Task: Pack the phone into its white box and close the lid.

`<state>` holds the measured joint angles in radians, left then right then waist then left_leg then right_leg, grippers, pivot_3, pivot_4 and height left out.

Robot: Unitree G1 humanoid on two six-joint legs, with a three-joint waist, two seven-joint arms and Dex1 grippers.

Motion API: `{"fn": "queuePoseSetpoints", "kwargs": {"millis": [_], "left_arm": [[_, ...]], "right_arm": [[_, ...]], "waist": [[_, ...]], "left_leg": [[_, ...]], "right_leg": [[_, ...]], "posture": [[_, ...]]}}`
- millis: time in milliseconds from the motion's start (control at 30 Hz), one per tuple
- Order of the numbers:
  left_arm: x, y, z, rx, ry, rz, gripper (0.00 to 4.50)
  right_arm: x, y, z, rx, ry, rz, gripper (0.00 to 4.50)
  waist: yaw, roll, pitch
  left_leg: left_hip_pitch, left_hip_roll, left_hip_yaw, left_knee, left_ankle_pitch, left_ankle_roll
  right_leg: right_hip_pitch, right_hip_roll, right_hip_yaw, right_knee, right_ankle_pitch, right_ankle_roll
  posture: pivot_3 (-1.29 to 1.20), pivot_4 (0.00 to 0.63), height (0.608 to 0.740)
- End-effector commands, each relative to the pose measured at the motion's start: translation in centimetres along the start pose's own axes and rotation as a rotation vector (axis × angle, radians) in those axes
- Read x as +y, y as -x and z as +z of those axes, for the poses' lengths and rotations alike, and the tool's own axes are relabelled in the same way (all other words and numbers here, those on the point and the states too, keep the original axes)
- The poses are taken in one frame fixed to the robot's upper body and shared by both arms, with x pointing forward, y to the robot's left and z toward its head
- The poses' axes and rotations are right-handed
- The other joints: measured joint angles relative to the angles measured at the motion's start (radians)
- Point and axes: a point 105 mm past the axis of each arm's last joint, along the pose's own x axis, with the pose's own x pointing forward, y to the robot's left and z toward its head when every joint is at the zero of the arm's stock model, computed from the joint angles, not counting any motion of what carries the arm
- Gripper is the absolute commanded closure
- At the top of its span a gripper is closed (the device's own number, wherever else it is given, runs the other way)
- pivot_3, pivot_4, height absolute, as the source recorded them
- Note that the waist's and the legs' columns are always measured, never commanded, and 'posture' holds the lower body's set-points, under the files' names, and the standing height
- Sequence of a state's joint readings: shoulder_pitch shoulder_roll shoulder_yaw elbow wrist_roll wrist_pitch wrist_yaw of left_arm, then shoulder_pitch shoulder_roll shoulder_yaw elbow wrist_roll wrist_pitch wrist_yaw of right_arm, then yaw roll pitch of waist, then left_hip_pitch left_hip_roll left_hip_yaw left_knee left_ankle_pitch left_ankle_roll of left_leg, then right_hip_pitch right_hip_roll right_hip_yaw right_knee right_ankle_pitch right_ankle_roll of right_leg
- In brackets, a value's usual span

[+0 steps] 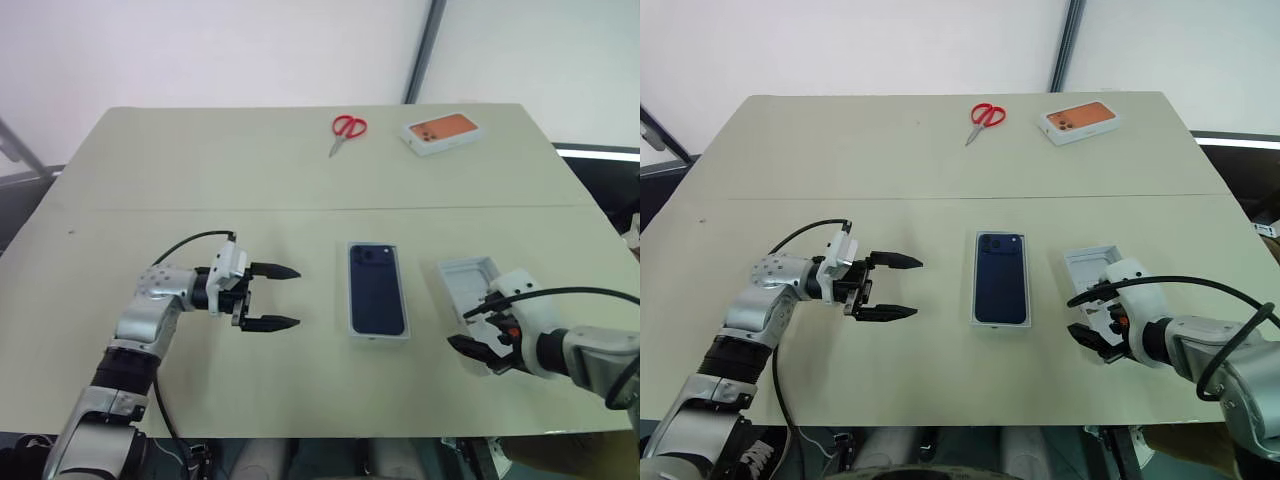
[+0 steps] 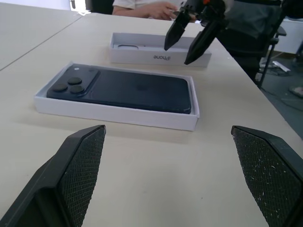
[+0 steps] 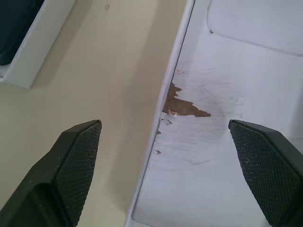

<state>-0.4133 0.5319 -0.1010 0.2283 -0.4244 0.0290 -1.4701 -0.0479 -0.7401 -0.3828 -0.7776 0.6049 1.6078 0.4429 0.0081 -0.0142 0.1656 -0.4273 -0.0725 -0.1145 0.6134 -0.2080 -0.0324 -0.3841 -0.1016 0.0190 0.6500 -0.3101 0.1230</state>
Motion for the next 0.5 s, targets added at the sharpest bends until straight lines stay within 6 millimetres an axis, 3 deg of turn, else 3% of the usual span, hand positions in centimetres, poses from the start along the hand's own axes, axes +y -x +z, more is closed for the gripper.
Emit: {"fn": "queuePoseSetpoints", "kwargs": {"millis": [33, 200, 233, 300, 500], "left_arm": [[0.1, 0.1, 0.9, -0.013, -0.069, -0.01, 0.02], [0.3, 0.0, 0.9, -0.009, -0.084, -0.004, 0.02], [0.4, 0.0, 0.9, -0.01, -0.084, 0.0, 0.01], [0.3, -0.1, 0.9, -0.011, -0.083, 0.002, 0.0], [0.1, -0.4, 0.8, -0.021, -0.082, 0.021, 0.0]], "right_arm": [[-0.1, 0.3, 1.3, -0.05, 0.022, -0.038, 0.0], [0.1, -0.2, 0.9, -0.03, 0.014, -0.048, 0.0], [0.1, -0.3, 0.8, -0.025, 0.015, -0.061, 0.24], [0.1, -0.5, 0.5, -0.017, 0.002, -0.062, 0.85], [-0.1, -1.1, -0.8, 0.031, -0.021, -0.095, 3.97]], "waist": [[0.0, 0.0, 0.0], [0.002, 0.0, 0.0], [0.002, 0.0, 0.0], [0.001, 0.0, 0.0], [0.001, 0.0, 0.0]], "left_leg": [[0.0, 0.0, 0.0, 0.0, 0.0, 0.0], [0.0, 0.0, 0.0, 0.0, 0.0, 0.0], [0.0, 0.0, 0.0, 0.0, 0.0, 0.0], [0.0, 0.0, 0.0, 0.0, 0.0, 0.0], [0.0, 0.0, 0.0, 0.0, 0.0, 0.0]], "right_leg": [[0.0, 0.0, 0.0, 0.001, 0.0, 0.0], [0.0, 0.001, 0.0, 0.001, 0.0, 0.0], [0.0, 0.001, 0.0, 0.001, 0.0, 0.0], [0.0, 0.001, 0.0, 0.001, 0.0, 0.0], [0.0, 0.002, 0.0, 0.002, 0.0, 0.0]], "posture": [[0.0, 0.15, 0.74], [0.0, 0.15, 0.74], [0.0, 0.15, 0.74], [0.0, 0.15, 0.74], [0.0, 0.15, 0.74]]}}
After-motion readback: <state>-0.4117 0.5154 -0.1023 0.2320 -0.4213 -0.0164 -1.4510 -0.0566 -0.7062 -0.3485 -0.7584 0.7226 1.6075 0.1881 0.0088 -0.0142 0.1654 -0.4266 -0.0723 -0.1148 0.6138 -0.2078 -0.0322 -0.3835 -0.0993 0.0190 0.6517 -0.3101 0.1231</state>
